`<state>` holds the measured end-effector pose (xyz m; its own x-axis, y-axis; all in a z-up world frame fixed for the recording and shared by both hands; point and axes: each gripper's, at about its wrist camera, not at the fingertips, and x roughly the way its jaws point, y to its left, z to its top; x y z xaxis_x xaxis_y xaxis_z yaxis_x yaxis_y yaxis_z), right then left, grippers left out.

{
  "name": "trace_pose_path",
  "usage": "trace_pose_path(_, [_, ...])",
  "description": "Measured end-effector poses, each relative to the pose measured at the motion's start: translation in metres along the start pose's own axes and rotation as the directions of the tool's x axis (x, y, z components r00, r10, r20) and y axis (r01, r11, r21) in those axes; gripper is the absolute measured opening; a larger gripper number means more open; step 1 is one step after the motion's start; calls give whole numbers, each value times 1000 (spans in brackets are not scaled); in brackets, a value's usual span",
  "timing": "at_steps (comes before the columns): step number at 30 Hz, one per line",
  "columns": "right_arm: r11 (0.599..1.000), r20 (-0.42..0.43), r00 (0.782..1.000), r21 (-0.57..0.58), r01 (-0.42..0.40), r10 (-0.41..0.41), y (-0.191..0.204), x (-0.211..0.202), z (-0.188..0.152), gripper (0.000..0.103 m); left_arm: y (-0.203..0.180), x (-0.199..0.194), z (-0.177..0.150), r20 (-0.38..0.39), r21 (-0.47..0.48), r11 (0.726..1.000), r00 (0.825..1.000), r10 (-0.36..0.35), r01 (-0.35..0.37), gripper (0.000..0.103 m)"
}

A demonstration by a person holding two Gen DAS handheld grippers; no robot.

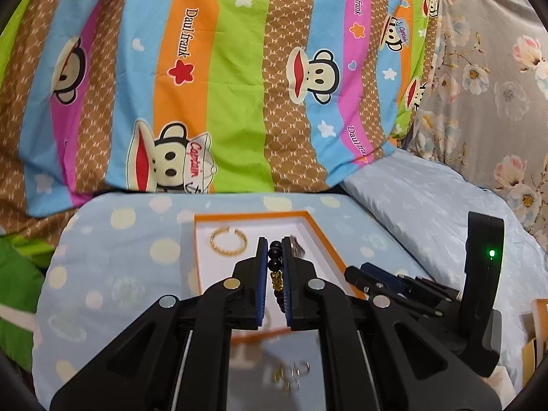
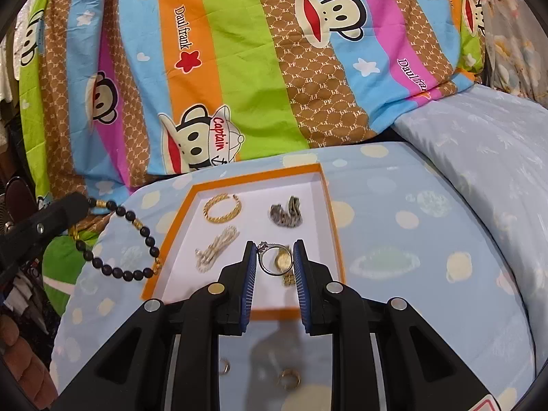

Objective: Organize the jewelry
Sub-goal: 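Carry the bead bracelet toward the box with the left tool while the right tool grasps the silver ring, then lower the bead bracelet and silver ring into the box and open both tools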

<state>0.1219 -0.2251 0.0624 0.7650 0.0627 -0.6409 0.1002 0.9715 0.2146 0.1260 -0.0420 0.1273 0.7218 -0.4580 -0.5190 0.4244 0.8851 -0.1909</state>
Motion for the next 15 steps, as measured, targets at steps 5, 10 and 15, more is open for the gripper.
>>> trace_pose_path(5, [1000, -19, 1000, 3, 4, -4, -3, 29, 12, 21, 10, 55, 8, -35, -11, 1000, 999, 25, -25, 7])
trace_pose_path(10, [1000, -49, 999, -7, 11, -11, -2, 61, 17, 21, 31, 100, -2, -103, -45, 998, 994, 42, -47, 7])
trace_pose_path(15, [1000, -87, 996, -4, 15, -16, -5, 84, 14, 21, 45, 119, -14, -133, -45, 996, 988, 73, -79, 7])
